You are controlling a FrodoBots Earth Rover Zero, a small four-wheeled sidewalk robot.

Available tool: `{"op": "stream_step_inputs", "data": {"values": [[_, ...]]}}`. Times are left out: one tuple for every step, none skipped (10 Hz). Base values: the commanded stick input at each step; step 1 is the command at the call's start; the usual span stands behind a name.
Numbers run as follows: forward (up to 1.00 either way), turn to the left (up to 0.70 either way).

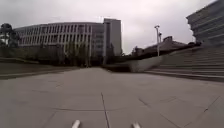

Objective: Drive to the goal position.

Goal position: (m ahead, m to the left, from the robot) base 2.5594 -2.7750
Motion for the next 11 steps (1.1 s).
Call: {"op": "stream_step_inputs", "data": {"values": [[0.85,0.00],[0.85,0.00],[0.85,0.00],[0.82,0.00],[0.57,0.00],[0.00,0.00],[0.00,0.00],[0.00,0.00],[0.00,0.00],[0.00,0.00],[0.00,0.00]]}}
